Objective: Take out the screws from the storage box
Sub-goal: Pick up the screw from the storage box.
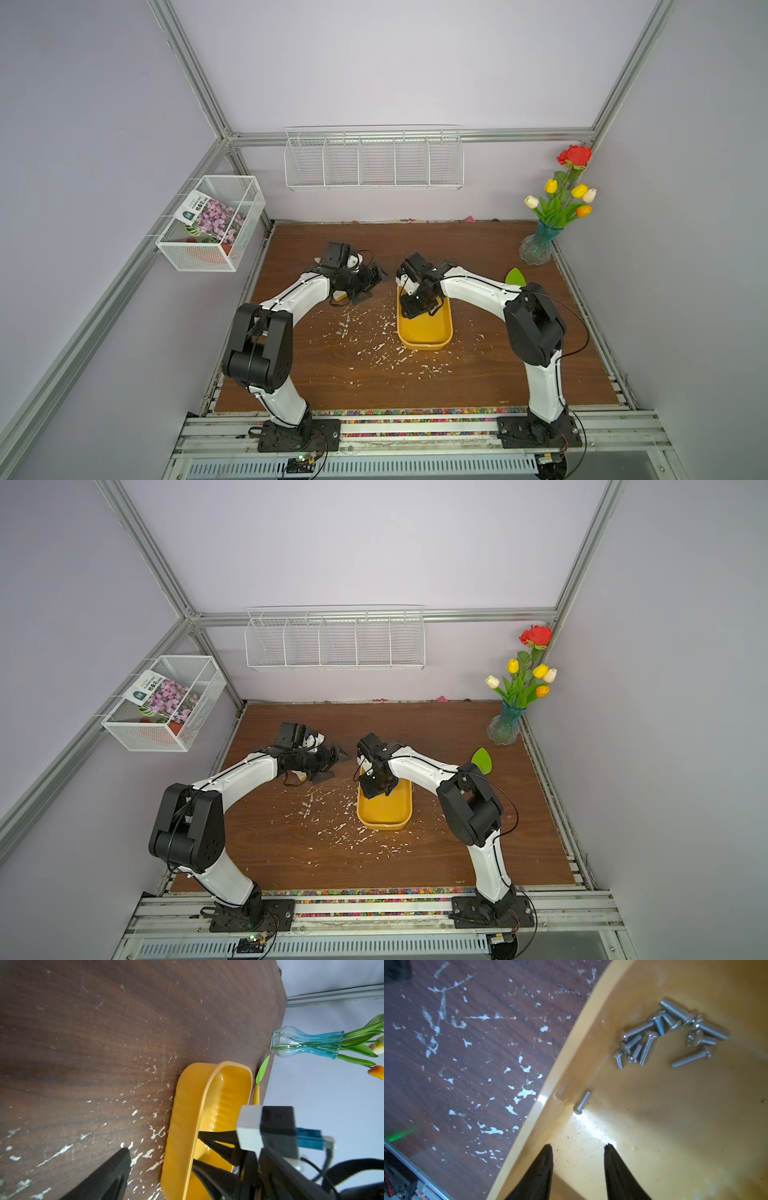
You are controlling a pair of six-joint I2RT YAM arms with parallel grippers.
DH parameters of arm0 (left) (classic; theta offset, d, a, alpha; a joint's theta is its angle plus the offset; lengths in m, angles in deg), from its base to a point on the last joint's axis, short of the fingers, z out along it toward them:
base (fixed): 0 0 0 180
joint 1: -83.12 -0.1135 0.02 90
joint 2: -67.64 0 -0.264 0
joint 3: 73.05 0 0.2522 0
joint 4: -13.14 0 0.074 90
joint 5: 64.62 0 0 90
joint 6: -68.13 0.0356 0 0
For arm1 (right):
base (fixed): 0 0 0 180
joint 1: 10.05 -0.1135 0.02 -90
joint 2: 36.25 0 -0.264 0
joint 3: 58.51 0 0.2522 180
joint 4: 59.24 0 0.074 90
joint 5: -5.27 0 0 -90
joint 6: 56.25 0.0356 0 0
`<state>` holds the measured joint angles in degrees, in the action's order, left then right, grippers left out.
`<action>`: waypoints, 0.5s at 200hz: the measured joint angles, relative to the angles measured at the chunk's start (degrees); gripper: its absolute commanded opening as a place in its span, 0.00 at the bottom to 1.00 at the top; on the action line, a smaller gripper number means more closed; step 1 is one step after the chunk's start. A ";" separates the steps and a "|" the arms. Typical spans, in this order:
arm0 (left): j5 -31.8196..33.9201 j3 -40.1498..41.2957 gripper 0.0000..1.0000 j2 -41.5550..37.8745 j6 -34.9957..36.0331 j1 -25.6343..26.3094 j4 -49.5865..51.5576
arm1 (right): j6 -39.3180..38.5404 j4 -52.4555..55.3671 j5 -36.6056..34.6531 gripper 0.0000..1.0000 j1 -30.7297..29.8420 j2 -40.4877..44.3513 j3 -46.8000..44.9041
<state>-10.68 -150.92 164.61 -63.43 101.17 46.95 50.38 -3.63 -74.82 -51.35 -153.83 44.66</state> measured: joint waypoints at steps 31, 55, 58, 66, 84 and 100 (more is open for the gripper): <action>0.02 0.00 1.00 0.00 0.02 0.00 -0.07 | 0.74 0.83 -1.49 0.41 0.02 -0.52 0.02; 0.02 0.00 1.00 0.00 0.04 0.00 -0.04 | 1.46 0.76 -2.16 0.41 0.02 -0.55 0.04; 0.02 0.00 1.00 0.00 0.04 0.00 -0.04 | 1.57 0.74 -2.21 0.41 0.02 -0.55 0.04; 0.02 0.00 1.00 0.00 0.07 0.00 -0.04 | 1.77 0.76 -2.38 0.41 0.02 -0.61 0.09; 0.02 0.07 1.00 0.00 0.13 0.00 -0.02 | 2.01 0.70 -2.64 0.40 0.02 -1.29 1.05; 0.02 0.07 1.00 0.00 0.20 0.00 0.17 | 2.16 0.57 -2.86 0.39 0.00 -2.08 1.95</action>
<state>-10.66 -150.86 164.61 -63.24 101.17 47.13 52.54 -3.06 -77.68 -51.35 -155.91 46.61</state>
